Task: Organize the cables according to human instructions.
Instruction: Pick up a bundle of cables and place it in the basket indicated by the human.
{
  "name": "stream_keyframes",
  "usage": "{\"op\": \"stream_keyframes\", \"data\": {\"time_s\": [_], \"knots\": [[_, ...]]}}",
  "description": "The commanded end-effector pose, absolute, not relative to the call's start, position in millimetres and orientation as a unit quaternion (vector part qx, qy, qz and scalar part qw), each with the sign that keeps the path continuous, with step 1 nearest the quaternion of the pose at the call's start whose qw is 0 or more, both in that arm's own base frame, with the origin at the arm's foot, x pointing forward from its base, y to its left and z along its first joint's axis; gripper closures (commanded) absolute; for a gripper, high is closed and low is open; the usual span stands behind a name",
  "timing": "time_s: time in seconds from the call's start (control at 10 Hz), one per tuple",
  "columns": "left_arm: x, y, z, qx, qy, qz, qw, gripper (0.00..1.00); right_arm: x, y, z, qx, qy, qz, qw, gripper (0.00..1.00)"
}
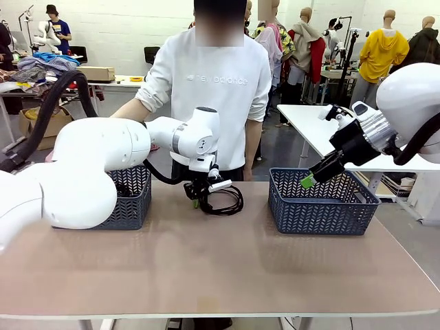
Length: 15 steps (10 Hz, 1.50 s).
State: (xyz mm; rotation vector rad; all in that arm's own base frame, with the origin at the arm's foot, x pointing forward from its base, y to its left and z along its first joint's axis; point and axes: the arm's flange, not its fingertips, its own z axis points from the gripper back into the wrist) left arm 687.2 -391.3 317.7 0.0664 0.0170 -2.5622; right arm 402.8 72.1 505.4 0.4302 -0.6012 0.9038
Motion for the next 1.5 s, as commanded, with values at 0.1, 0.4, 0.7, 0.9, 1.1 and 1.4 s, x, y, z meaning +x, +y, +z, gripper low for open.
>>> {"op": "stream_keyframes", "data": {"time_s": [0.1, 0.4, 0.7, 0.9, 1.1, 1.4], "knots": [[702.6, -398.1, 323.5, 0.034, 0.021, -0.961, 0.273, 0.97, 405.4, 71.2, 505.7, 0.215, -0.293, 0.430, 0.826, 0.00], [699.6, -397.9, 327.6, 0.035, 0.019, -0.962, 0.269, 1.00, 405.4, 71.2, 505.7, 0.215, -0.293, 0.430, 0.826, 0.00], [677.6, -393.9, 355.1, 0.021, 0.003, -0.963, 0.270, 0.96, 405.4, 71.2, 505.7, 0.215, -0.293, 0.430, 0.826, 0.00], [656.4, -390.6, 388.8, 0.033, -0.009, -0.945, 0.325, 0.96, 405.4, 71.2, 505.7, 0.215, -0.293, 0.430, 0.826, 0.00], [627.8, -379.5, 431.6, 0.030, -0.016, -0.929, 0.368, 0.96, 405.4, 71.2, 505.7, 0.215, -0.293, 0.430, 0.826, 0.00], [590.7, -338.4, 482.4, 0.029, -0.027, -0.909, 0.415, 0.96, 405.4, 71.2, 505.7, 0.215, -0.293, 0.430, 0.826, 0.00]]}}
